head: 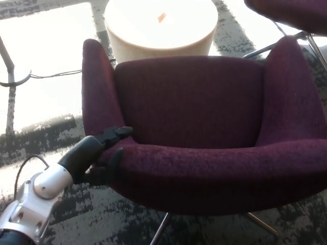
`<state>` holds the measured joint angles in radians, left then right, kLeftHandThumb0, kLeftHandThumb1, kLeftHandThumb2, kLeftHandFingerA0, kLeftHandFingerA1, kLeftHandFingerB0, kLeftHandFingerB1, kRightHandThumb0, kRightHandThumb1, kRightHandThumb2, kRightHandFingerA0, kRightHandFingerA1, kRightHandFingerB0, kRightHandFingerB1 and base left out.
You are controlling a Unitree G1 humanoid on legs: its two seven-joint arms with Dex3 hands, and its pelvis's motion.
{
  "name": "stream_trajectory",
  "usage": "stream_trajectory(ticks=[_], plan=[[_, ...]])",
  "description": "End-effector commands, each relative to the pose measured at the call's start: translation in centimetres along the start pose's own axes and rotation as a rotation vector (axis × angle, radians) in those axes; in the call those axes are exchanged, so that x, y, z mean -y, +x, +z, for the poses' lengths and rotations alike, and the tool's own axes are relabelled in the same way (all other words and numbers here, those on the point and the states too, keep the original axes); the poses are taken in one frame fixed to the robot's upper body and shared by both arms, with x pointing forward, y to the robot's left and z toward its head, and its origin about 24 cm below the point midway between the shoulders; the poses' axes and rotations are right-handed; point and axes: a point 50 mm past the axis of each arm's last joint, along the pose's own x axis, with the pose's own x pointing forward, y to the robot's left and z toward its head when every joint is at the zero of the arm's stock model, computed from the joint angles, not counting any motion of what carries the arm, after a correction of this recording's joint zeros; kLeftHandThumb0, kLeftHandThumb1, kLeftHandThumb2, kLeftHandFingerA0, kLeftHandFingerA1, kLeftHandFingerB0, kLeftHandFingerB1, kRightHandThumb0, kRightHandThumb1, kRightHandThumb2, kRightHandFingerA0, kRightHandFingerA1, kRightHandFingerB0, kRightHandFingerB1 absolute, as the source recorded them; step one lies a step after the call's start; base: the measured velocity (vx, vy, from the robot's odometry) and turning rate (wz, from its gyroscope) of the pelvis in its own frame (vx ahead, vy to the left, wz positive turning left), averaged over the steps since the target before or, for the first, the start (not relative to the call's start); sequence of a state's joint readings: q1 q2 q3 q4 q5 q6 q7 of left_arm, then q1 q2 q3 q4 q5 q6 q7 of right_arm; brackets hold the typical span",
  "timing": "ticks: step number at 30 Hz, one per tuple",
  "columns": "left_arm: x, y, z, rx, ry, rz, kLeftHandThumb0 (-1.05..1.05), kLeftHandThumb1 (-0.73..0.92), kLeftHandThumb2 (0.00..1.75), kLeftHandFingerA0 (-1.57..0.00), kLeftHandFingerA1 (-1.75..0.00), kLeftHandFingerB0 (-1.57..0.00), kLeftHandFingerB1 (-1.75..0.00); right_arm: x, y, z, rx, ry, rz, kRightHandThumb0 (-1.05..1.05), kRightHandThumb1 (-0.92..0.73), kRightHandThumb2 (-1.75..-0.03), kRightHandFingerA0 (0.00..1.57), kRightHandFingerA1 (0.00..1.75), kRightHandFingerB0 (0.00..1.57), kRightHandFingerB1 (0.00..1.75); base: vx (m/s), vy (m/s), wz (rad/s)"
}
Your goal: The robot stands in front of a sofa and uses its left hand to push the left side of the sofa
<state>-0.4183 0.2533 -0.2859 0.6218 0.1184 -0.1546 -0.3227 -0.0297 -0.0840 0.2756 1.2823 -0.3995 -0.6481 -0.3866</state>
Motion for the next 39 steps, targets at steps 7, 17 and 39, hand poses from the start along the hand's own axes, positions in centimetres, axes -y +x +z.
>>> stream_trajectory(ticks=[7,17,39], plan=[[5.1,0.3,2.0,0.016,-0.034,-0.255,-0.91,0.86,1.22,-0.02,-0.15,-0.07,-0.19,0.4,-0.3,-0.5,0.0,-0.021,-0.011,-0.62,-0.86,-0.66,0.5,0.44,0.49,0.41,0.0,0.0,0.0],[6.3,0.2,3.7,0.043,-0.021,-0.33,-0.92,0.81,1.19,-0.03,-0.19,-0.05,-0.16,0.6,-0.1,-0.3,0.006,-0.026,-0.008,-0.61,-0.85,-0.66,0.51,0.43,0.5,0.4,0.0,0.0,0.0],[10.5,2.0,6.5,0.04,0.034,-0.412,-0.93,0.81,1.19,-0.02,-0.24,-0.13,-0.28,0.4,0.2,0.3,0.032,-0.033,-0.003,-0.6,-0.85,-0.66,0.51,0.42,0.5,0.4,0.0,0.0,0.0]])
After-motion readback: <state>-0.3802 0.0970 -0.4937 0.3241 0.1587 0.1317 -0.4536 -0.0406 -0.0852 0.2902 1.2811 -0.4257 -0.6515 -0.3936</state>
